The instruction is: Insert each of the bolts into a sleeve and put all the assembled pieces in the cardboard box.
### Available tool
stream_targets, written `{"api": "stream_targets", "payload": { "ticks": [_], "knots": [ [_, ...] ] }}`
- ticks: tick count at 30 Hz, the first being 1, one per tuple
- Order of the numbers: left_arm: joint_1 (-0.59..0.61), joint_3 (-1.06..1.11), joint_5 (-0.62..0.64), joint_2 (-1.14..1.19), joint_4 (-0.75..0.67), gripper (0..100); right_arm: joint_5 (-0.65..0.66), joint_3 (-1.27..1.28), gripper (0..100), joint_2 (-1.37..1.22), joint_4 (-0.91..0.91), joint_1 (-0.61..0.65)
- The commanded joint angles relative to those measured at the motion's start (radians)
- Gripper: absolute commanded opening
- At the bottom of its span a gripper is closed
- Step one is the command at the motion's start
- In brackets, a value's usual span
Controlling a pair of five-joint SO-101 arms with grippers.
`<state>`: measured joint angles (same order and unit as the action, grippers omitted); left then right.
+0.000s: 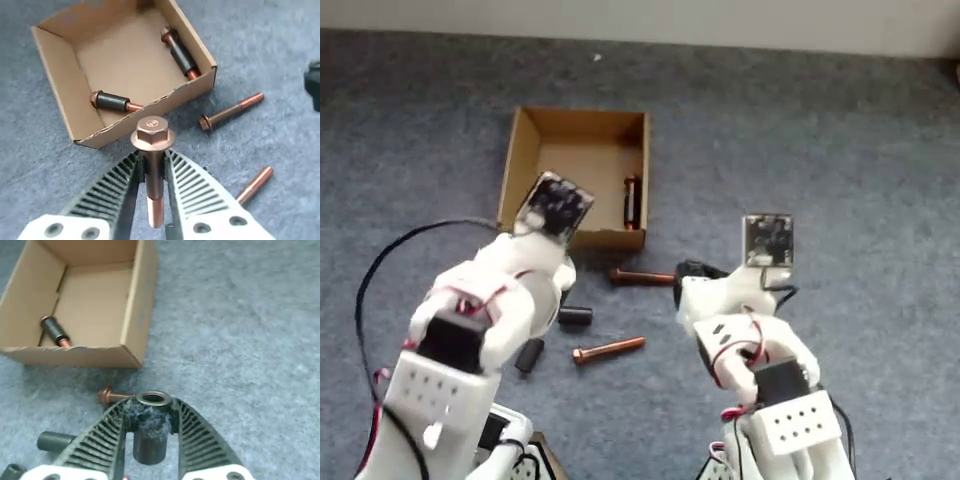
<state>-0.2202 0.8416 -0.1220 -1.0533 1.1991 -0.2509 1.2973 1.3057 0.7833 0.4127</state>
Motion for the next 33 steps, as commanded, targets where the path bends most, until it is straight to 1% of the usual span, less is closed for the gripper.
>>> {"api": "stream_targets", "payload": {
  "ticks": [1,5,10,14,16,19,26,30,33],
  "knots": [
    [-0.004,0.048,0.066,-0.185,-0.034,0,0.034,-0.004,0.5,0.047,0.001,0.068],
    [-0.004,0.148,0.117,-0.343,-0.083,0,0.040,-0.004,0.5,0.051,0.001,0.107],
    [-0.004,0.245,0.146,-0.521,-0.117,0,0.041,-0.004,0.5,0.053,-0.005,0.165],
    [-0.005,0.282,0.166,-0.631,-0.117,0,0.049,0.044,0.5,0.053,-0.090,0.177],
    [-0.007,0.295,0.166,-0.671,-0.117,0,0.094,0.085,0.5,0.053,-0.148,0.177],
    [-0.008,0.331,0.167,-0.716,-0.153,0,0.109,0.133,0.5,0.053,-0.229,0.177],
    [-0.008,0.398,0.226,-0.753,-0.275,0,0.110,0.154,0.5,0.053,-0.320,0.179],
    [-0.010,0.397,0.267,-0.754,-0.330,0,0.110,0.156,0.5,0.053,-0.341,0.225],
    [-0.010,0.378,0.275,-0.754,-0.364,0,0.112,0.157,0.5,0.053,-0.374,0.248]
  ]
}}
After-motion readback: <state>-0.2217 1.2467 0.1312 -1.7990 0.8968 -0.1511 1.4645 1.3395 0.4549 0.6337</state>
